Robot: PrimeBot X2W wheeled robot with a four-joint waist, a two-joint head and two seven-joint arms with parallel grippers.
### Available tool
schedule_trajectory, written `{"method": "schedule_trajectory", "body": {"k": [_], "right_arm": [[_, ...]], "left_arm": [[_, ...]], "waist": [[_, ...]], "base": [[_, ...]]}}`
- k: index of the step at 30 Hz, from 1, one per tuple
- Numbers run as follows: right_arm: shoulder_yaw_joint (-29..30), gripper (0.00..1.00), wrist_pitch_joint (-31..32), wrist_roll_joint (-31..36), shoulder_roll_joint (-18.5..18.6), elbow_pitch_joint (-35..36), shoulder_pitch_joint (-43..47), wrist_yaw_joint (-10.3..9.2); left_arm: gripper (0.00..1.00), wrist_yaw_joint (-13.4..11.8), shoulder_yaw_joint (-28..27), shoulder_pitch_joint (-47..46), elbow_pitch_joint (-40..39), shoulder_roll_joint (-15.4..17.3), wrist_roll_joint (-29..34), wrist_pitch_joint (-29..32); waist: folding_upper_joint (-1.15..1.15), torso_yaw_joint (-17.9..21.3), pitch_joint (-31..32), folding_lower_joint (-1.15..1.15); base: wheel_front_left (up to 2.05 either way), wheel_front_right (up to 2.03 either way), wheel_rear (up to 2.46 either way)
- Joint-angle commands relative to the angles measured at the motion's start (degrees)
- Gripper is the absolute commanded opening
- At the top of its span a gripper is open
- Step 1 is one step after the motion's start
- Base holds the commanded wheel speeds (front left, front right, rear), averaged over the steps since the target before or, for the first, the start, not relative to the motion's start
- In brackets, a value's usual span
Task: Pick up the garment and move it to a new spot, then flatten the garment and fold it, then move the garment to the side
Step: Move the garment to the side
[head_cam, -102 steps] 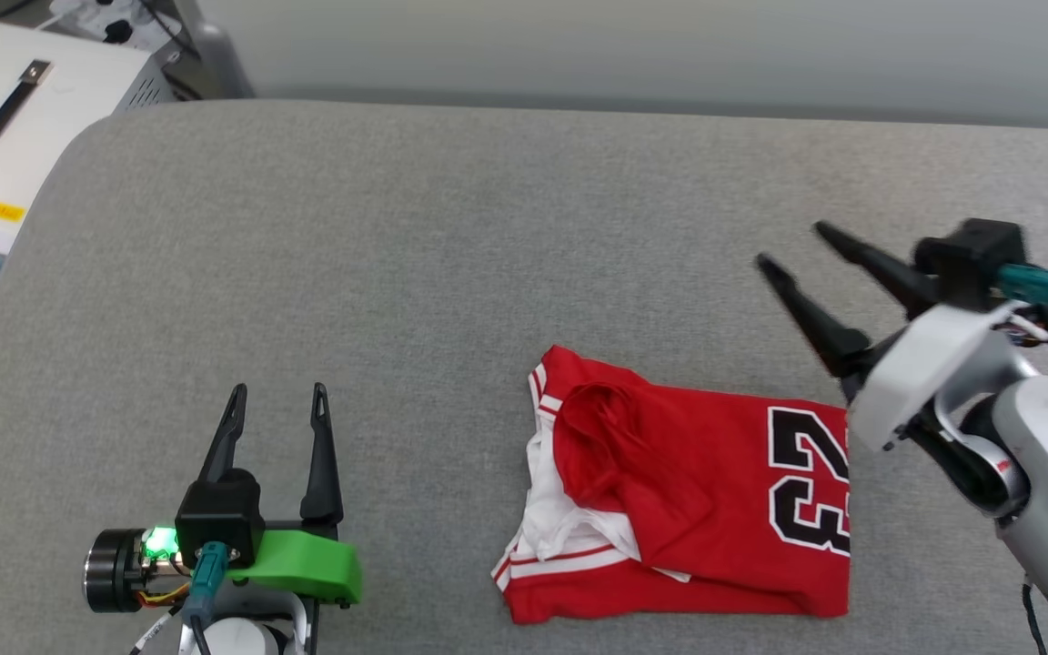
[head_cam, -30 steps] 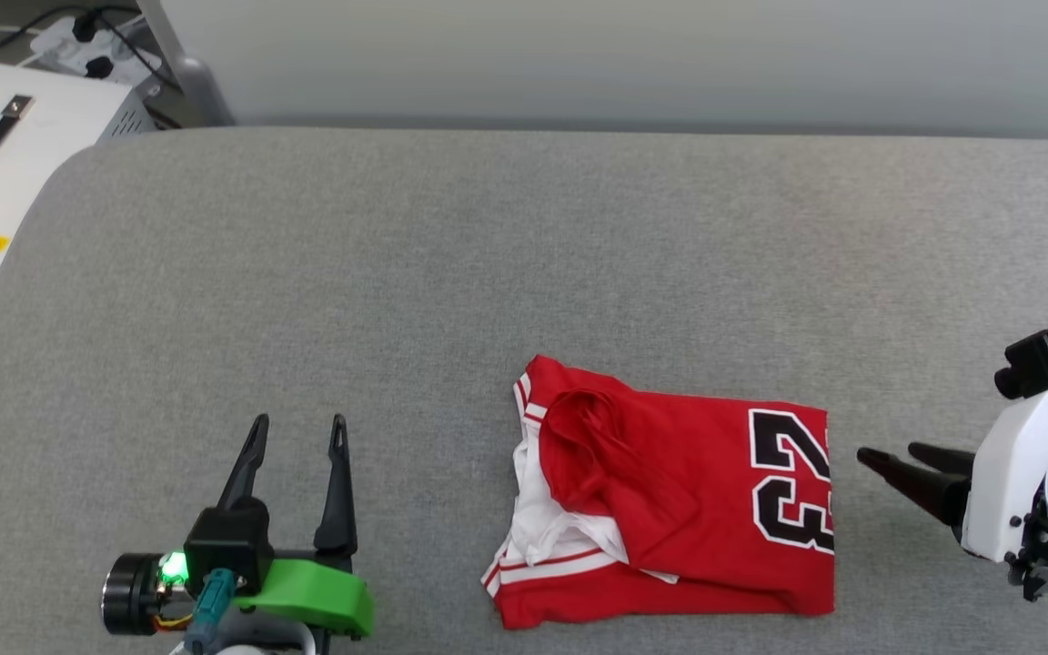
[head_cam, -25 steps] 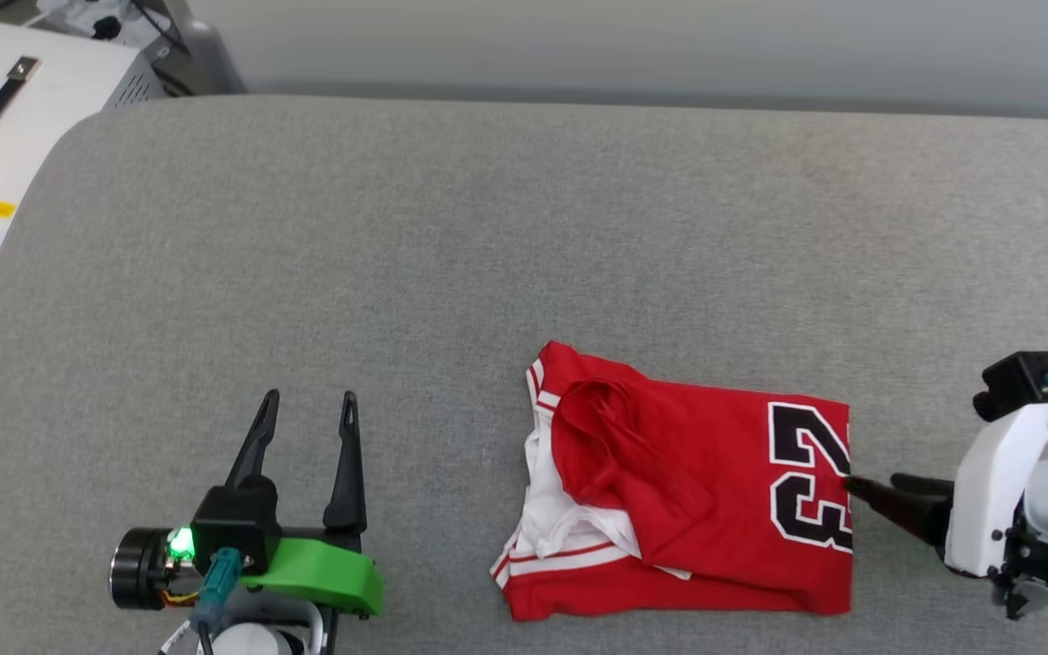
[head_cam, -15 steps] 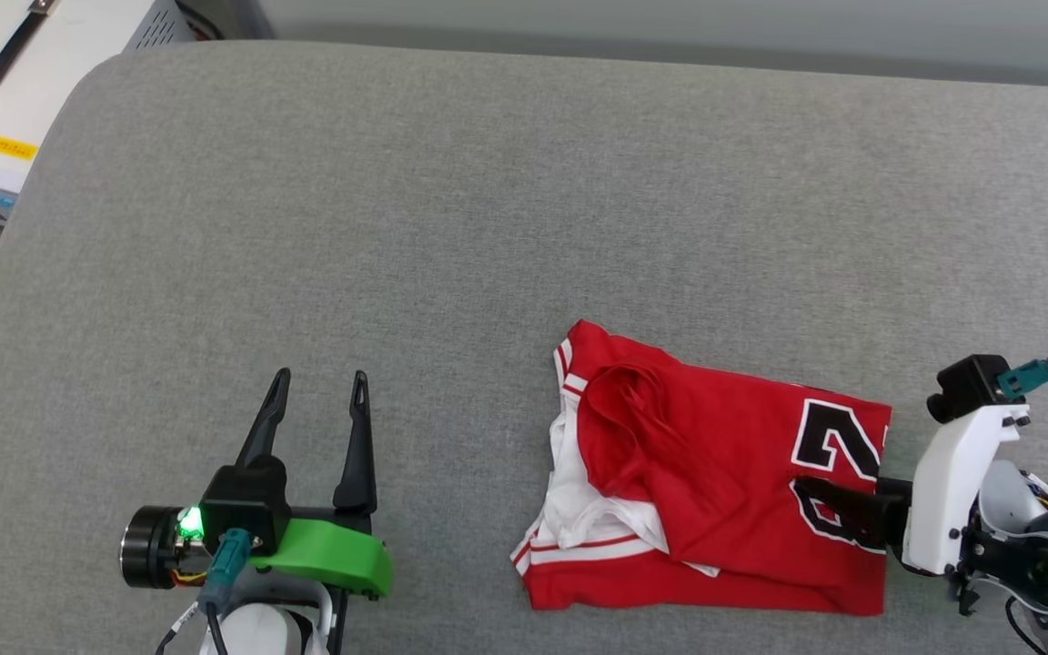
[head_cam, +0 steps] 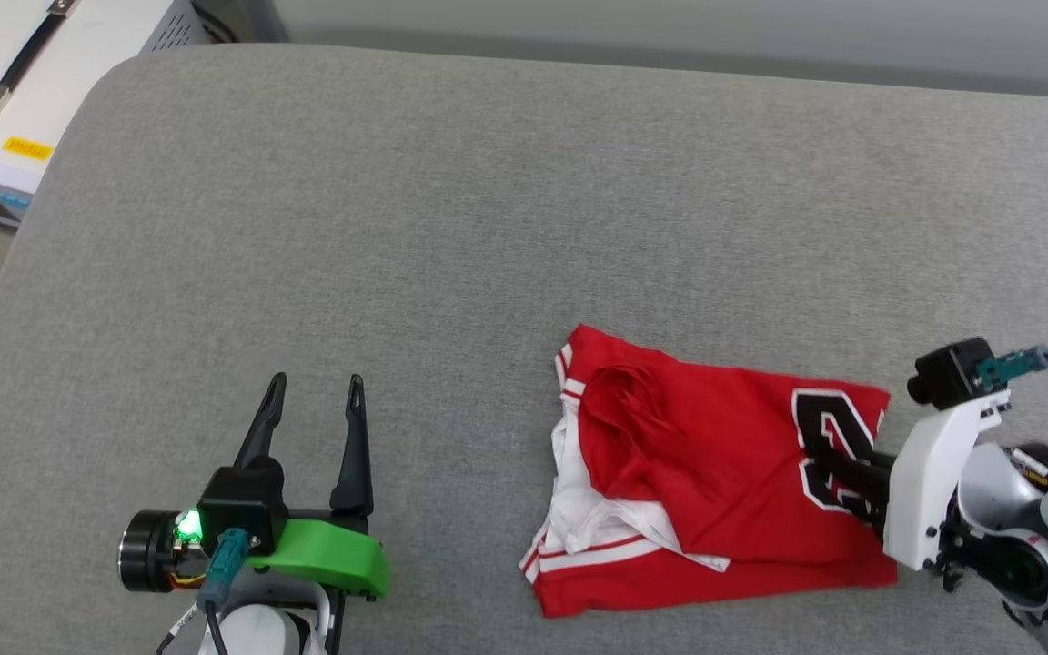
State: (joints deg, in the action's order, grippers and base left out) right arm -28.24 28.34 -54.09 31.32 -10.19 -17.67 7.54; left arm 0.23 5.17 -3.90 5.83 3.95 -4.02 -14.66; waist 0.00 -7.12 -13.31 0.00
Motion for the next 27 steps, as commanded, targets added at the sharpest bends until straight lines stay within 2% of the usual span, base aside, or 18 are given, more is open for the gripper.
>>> {"method": "schedule_trajectory", "body": {"k": [1,9,14,21,27], "right_arm": [[-0.51,0.0,-0.97,0.57,1.05,1.14,-2.11,-0.05],[-4.78,0.0,-2.54,3.76,8.52,8.63,-8.0,-0.05],[-5.02,0.0,-1.44,3.22,11.83,11.06,-10.75,-0.05],[-2.62,0.0,-0.6,3.15,15.46,10.02,-13.02,-0.05],[0.07,0.0,0.02,3.69,18.8,4.74,-14.88,-0.05]], "left_arm": [[1.0,-0.16,-0.17,-0.04,-0.04,-0.22,0.48,-0.34],[1.0,-0.56,-1.15,1.01,-0.92,-0.21,0.61,-0.34],[1.0,-0.88,-2.16,0.83,-2.14,0.15,0.82,-0.34],[1.0,-0.87,-2.74,-0.83,-3.9,0.97,1.58,-0.34],[1.0,-0.58,-3.22,-2.95,-5.65,2.06,1.95,-0.34]], "waist": [[0.0,1.26,0.87,0.0],[0.0,8.58,2.0,0.0],[0.0,14.28,1.04,0.0],[0.0,19.97,-2.61,0.0],[0.0,21.18,-6.88,0.0]], "base": [[0.0,0.0,0.0],[0.0,0.0,0.0],[0.0,0.0,0.0],[0.0,0.0,0.0],[0.0,0.0,0.0]]}}
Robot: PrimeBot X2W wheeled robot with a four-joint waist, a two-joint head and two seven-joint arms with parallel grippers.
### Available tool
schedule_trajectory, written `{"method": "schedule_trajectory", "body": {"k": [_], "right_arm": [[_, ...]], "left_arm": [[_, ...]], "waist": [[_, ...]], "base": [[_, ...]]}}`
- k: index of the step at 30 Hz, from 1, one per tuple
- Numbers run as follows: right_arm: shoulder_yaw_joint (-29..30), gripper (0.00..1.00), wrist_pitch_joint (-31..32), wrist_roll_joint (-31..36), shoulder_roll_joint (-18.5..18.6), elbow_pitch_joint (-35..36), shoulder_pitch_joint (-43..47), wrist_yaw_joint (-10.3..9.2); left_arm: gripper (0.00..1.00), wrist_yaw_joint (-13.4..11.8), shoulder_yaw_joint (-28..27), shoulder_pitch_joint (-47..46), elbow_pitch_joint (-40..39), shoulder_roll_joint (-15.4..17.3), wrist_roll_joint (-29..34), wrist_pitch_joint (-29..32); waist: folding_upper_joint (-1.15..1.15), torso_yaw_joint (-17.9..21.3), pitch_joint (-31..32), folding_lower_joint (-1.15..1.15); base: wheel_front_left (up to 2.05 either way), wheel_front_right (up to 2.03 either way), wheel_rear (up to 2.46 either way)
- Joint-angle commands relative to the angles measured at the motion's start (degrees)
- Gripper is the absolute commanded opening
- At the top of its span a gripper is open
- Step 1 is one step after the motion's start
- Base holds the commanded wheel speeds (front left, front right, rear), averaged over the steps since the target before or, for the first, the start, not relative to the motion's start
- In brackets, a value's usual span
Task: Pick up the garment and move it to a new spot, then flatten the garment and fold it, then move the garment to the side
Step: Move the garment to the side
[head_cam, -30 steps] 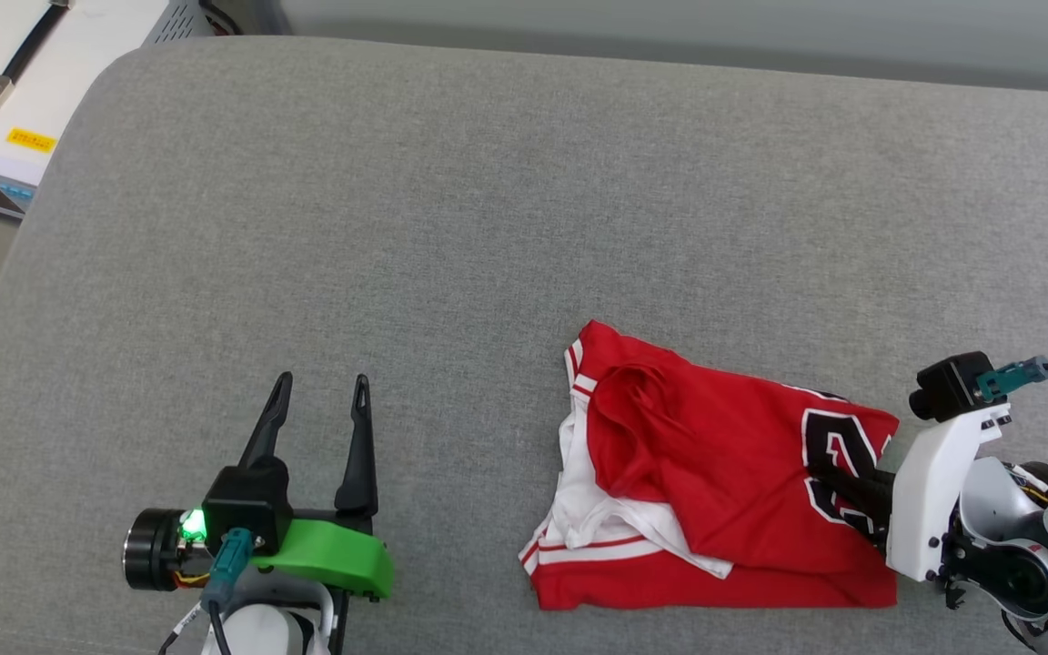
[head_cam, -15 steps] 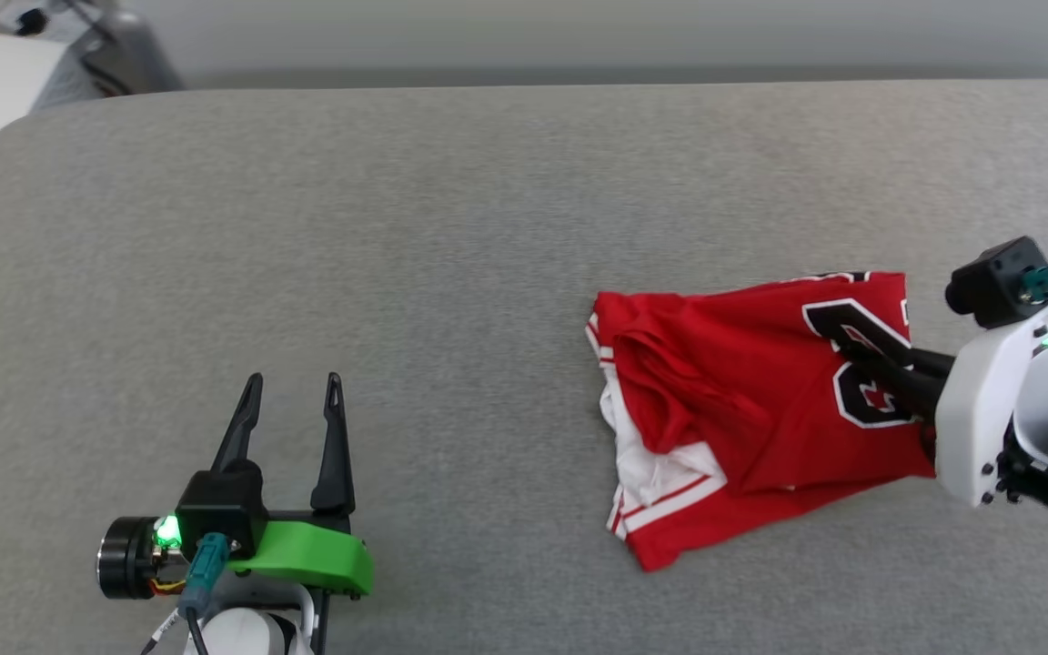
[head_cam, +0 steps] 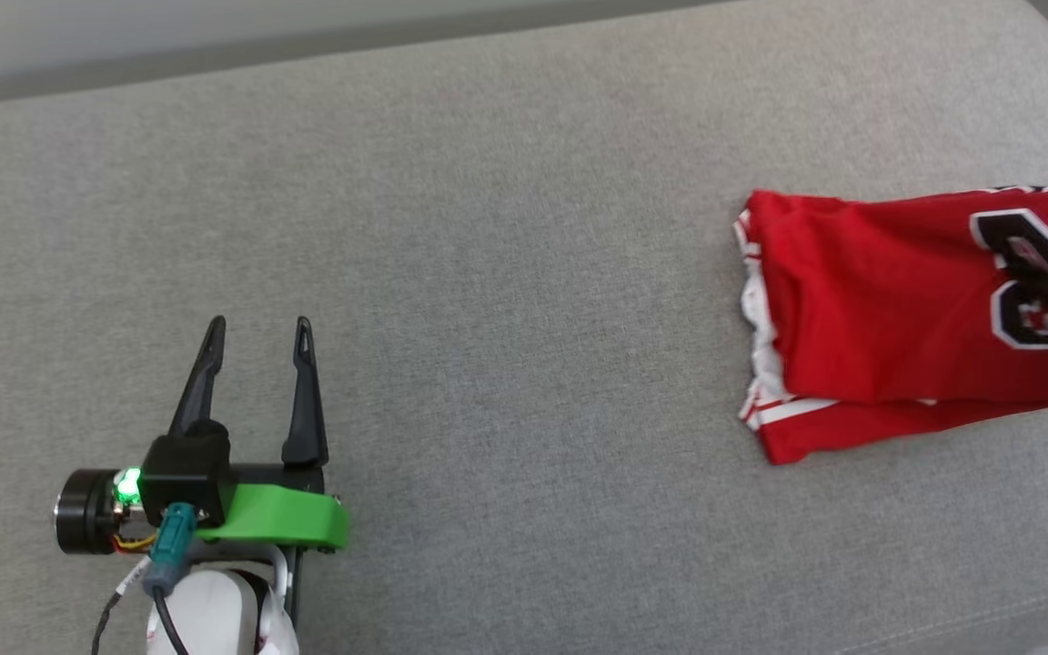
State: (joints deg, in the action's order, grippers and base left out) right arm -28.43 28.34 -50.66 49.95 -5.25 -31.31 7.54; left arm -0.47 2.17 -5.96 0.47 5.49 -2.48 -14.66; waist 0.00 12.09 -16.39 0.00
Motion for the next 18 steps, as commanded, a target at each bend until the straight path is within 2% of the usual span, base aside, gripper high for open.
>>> {"method": "schedule_trajectory", "body": {"k": [1,7,13,18], "right_arm": [[0.69,0.0,-0.05,0.56,0.69,-1.21,-1.76,-0.05],[3.16,0.0,-0.69,4.22,3.34,-10.41,-6.1,-0.05],[5.9,0.0,-1.49,9.3,3.53,-20.05,-11.21,-0.05],[8.86,0.0,-3.19,12.2,2.25,-26.37,-14.73,-0.05]], "left_arm": [[1.0,0.17,-0.29,-1.17,-0.58,0.73,0.49,-0.34],[1.0,0.37,-0.62,-3.45,-2.54,1.94,0.93,-0.34],[1.0,0.28,-0.9,-4.93,-4.55,2.65,1.09,-0.34],[1.0,0.15,-0.7,-5.49,-5.64,2.88,1.28,-0.34]], "waist": [[0.0,1.96,-4.63,0.0],[0.0,1.0,-9.72,0.0],[0.0,0.02,-13.29,0.0],[0.0,-0.69,-14.94,0.0]], "base": [[0.0,0.0,0.0],[0.0,0.0,0.0],[0.0,0.0,0.0],[0.0,0.0,0.0]]}}
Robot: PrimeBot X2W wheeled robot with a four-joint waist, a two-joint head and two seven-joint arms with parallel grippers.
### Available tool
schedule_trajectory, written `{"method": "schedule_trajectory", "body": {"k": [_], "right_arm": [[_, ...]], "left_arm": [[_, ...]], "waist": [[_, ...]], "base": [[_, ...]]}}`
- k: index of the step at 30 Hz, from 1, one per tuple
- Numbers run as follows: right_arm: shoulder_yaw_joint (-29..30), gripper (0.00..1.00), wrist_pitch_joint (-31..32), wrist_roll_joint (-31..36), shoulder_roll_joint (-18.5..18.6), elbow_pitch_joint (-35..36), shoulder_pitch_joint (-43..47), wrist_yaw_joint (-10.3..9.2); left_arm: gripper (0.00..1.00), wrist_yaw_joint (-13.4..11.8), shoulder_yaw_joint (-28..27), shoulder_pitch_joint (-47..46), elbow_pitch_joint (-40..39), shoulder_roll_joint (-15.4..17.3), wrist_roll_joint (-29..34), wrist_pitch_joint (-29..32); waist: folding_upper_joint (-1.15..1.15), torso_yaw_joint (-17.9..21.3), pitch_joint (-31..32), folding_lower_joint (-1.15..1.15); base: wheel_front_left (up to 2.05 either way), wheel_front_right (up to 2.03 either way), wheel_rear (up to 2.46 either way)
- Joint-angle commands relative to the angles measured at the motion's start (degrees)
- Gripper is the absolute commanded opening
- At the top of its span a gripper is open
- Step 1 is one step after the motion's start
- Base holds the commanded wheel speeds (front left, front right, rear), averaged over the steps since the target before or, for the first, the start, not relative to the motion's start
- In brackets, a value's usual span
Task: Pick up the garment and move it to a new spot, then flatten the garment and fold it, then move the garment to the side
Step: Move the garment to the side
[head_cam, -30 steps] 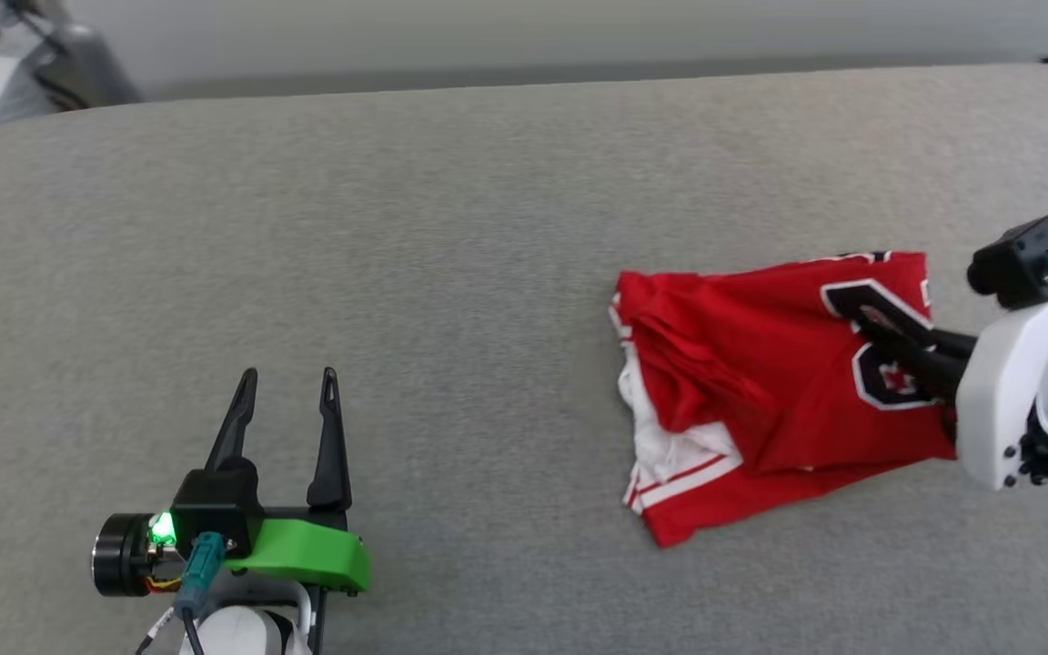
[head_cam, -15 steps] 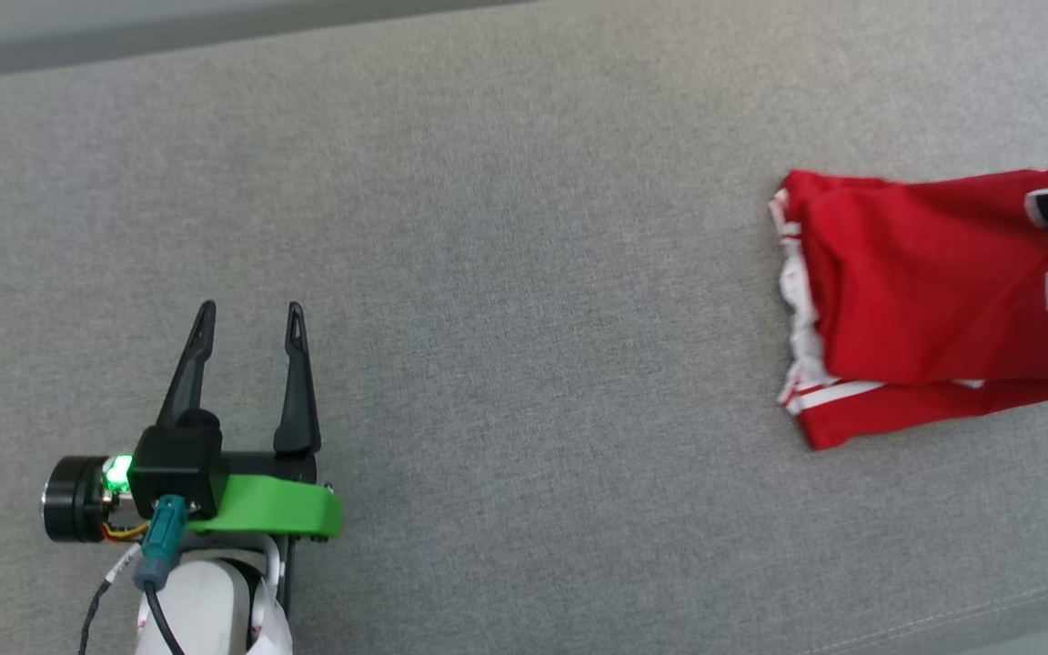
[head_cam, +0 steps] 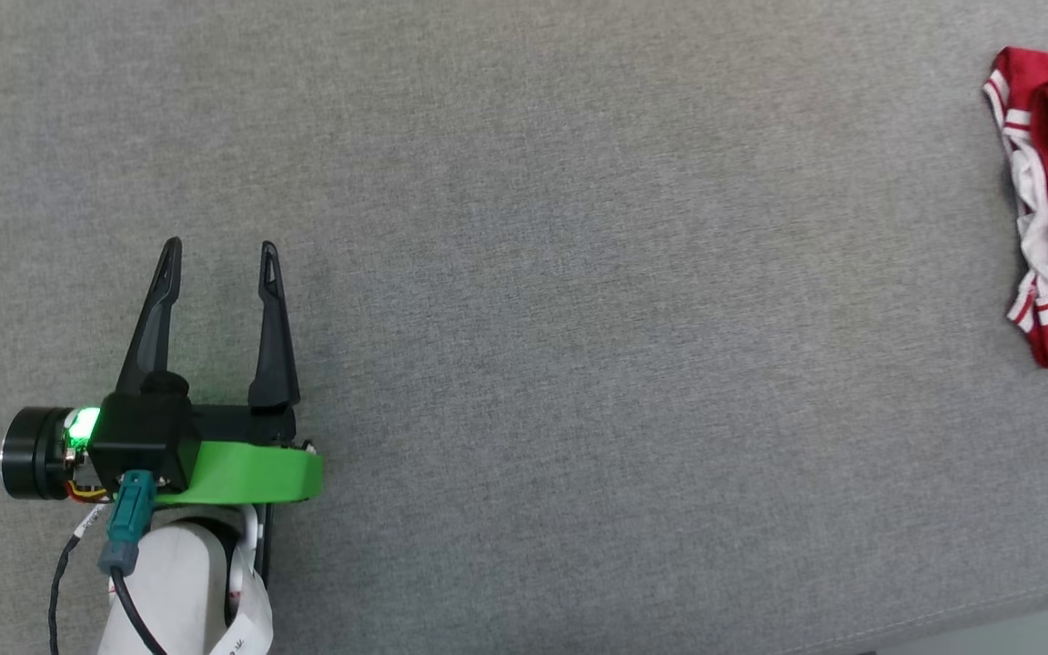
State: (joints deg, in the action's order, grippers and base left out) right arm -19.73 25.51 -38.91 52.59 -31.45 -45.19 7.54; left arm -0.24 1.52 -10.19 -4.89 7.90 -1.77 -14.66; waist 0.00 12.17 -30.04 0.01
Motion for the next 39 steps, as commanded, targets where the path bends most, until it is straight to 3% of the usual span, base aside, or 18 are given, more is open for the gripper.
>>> {"method": "schedule_trajectory", "body": {"k": [1,6,7,8,12,16,23,29,39], "right_arm": [[0.56,0.0,-0.58,0.74,-0.84,-1.04,-1.3,-0.05],[2.17,0.0,-2.3,2.79,-3.14,-4.91,-2.82,-0.05],[2.53,0.43,-2.13,2.88,-3.76,-5.9,-2.8,-0.05],[2.63,1.0,-2.25,3.1,-4.09,-6.32,-2.75,-0.05],[3.43,1.0,-5.85,5.93,-3.82,-7.48,-2.5,-0.05],[5.3,1.0,-13.24,8.98,-4.24,-6.8,-2.13,-0.05],[11.01,1.0,-30.37,16.91,-8.27,-1.96,-0.09,-0.05],[17.89,1.0,-39.24,23.78,-17.37,5.96,5.0,-0.05],[24.74,1.0,-40.48,27.6,-34.16,26.35,19.48,-0.05]], "left_arm": [[1.0,-0.15,-0.02,-1.3,-0.41,0.48,0.62,-0.34],[1.0,-0.52,0.27,-1.26,-0.71,0.44,0.76,-0.34],[1.0,-0.61,0.31,-1.12,-0.6,0.41,0.74,-0.34],[1.0,-0.65,0.4,-0.98,-0.46,0.36,0.73,-0.34],[1.0,-0.95,0.85,-0.26,0.28,-0.09,0.57,-0.34],[1.0,-1.3,1.18,1.25,1.38,-0.68,0.16,-0.34],[1.0,-2.07,1.19,5.0,2.59,-1.61,-0.81,-0.34],[1.0,-2.3,1.03,7.14,3.67,-2.22,-1.79,-0.34],[1.0,-2.29,1.34,8.61,5.25,-2.86,-2.39,-0.34]], "waist": [[0.0,-0.83,-1.43,-0.01],[0.0,-1.19,-1.07,-0.01],[0.0,-1.27,-0.63,-0.01],[0.0,-1.4,-0.19,-0.01],[0.0,-2.27,2.46,-0.01],[0.0,-3.18,6.14,-0.01],[0.0,-5.02,12.11,-0.01],[0.0,-7.21,16.27,-0.01],[0.0,-11.37,20.97,-0.01]], "base": [[0.0,0.0,0.0],[0.0,0.0,0.0],[0.0,0.0,0.0],[0.0,0.0,0.0],[0.0,0.0,0.0],[0.0,0.0,0.0],[0.0,0.0,0.0],[0.0,0.0,0.0],[0.0,0.0,0.0]]}}
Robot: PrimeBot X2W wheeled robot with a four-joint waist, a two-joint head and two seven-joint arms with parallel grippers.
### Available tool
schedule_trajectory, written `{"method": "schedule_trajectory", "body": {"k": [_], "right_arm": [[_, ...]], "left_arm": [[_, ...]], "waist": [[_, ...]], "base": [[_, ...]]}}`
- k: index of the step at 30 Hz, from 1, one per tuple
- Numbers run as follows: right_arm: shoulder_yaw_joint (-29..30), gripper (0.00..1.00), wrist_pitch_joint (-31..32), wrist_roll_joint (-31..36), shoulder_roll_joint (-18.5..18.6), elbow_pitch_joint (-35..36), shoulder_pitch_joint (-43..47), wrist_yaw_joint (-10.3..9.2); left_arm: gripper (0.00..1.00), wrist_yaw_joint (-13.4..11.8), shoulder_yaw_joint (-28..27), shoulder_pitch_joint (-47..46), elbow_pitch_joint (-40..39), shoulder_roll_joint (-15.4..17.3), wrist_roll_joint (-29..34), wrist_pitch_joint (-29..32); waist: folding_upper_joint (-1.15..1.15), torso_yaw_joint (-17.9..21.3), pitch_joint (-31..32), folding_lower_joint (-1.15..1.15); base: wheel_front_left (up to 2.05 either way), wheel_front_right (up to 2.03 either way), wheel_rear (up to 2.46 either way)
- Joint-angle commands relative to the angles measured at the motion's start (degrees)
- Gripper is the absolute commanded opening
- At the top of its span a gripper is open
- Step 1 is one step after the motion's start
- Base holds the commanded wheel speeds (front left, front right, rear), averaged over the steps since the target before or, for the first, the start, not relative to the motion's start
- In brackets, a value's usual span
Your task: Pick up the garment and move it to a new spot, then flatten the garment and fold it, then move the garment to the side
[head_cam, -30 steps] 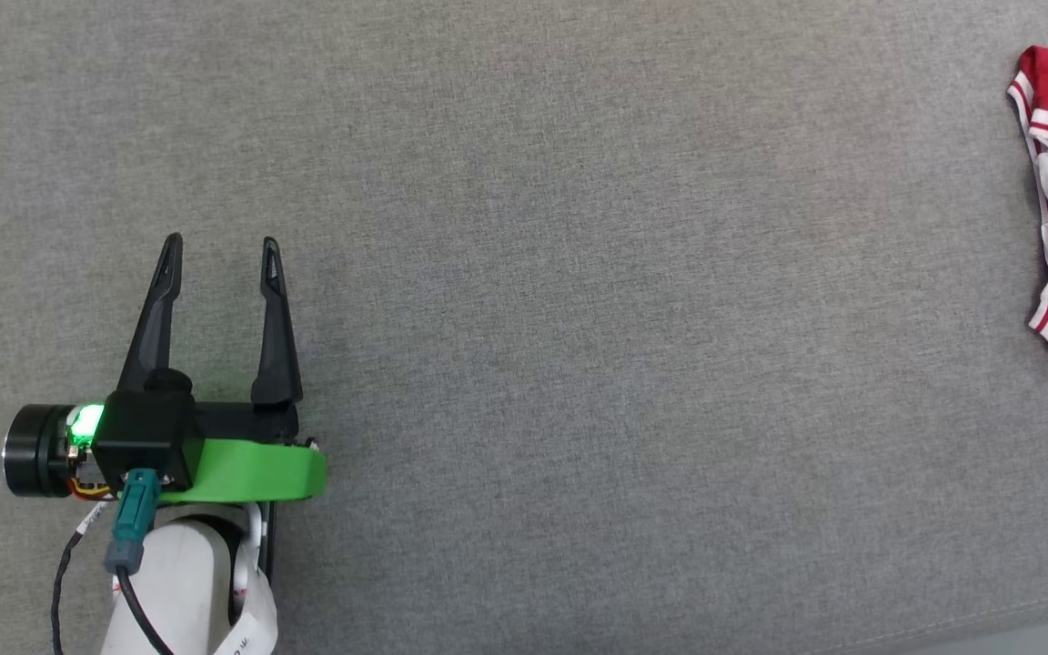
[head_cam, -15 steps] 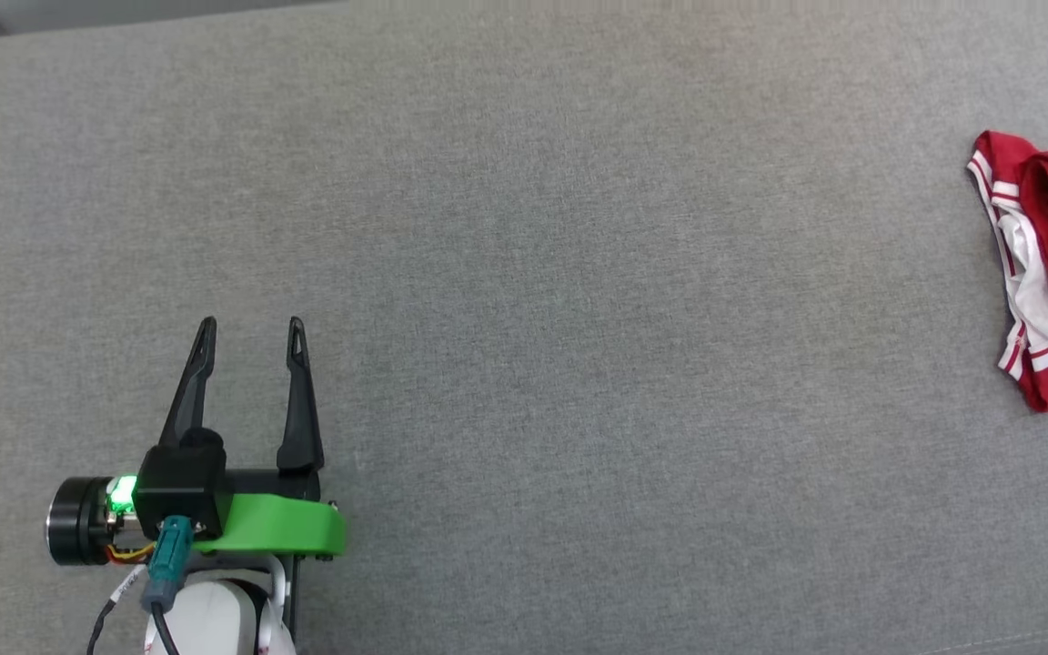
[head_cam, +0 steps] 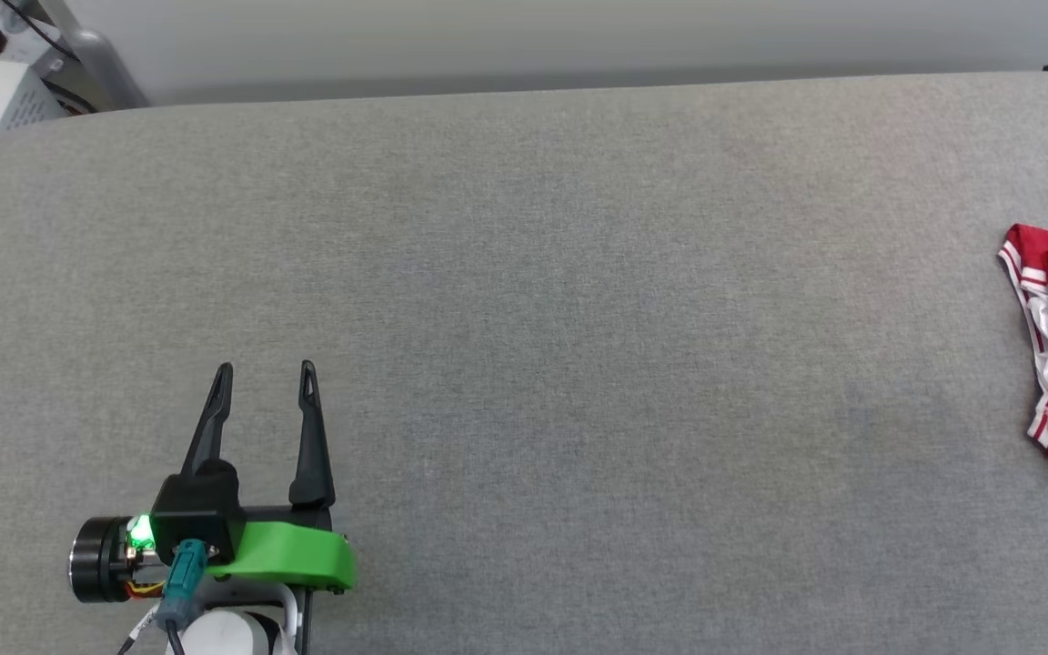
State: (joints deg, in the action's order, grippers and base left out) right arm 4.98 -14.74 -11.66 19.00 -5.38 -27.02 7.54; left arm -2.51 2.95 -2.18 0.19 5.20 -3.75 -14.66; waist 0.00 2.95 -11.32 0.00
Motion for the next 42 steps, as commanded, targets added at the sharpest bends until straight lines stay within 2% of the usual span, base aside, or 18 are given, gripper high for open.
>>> {"method": "schedule_trajectory", "body": {"k": [1,4,8,19,29,41,42], "right_arm": [[-0.11,1.0,-0.24,0.43,-1.59,1.24,2.47,-0.05],[-1.63,1.0,-0.24,1.18,-5.24,3.82,8.02,-0.05],[-2.78,1.0,-0.25,0.71,-8.23,3.81,13.41,-0.05],[-4.36,1.0,-0.25,0.24,-12.36,3.99,26.23,-0.05],[-2.68,1.0,-0.26,0.33,-13.92,6.49,34.26,-0.05],[-3.07,1.0,-0.26,0.7,-14.46,6.57,35.89,-0.05],[-3.05,0.0,0.01,0.34,-14.37,6.54,35.38,0.0]], "left_arm": [[1.0,0.04,-0.13,0.71,0.28,-0.16,-0.46,-0.34],[1.0,0.47,-0.15,1.05,0.94,-0.15,-0.66,-0.34],[1.0,0.88,-0.24,1.23,1.77,-0.09,-0.77,-0.34],[1.0,1.98,0.11,2.36,3.75,-0.25,-0.94,-0.34],[1.0,3.15,0.41,3.84,4.59,-0.2,-1.23,-0.34],[1.0,3.65,0.43,3.99,5.41,-0.28,-1.48,-0.34],[0.0,3.37,0.41,3.36,5.34,-0.07,-1.34,0.0]], "waist": [[0.0,-2.3,2.48,0.0],[0.0,-3.2,3.6,0.0],[0.0,-4.04,4.87,0.0],[0.0,-5.48,7.87,0.0],[0.0,-5.66,9.57,0.0],[0.0,-5.32,9.59,0.0],[0.0,-5.33,9.6,0.0]], "base": [[0.0,0.0,0.0],[0.0,0.0,0.0],[0.0,0.0,0.0],[0.0,0.0,0.0],[0.0,0.0,0.0],[0.0,0.0,0.0],[0.0,0.0,0.0]]}}
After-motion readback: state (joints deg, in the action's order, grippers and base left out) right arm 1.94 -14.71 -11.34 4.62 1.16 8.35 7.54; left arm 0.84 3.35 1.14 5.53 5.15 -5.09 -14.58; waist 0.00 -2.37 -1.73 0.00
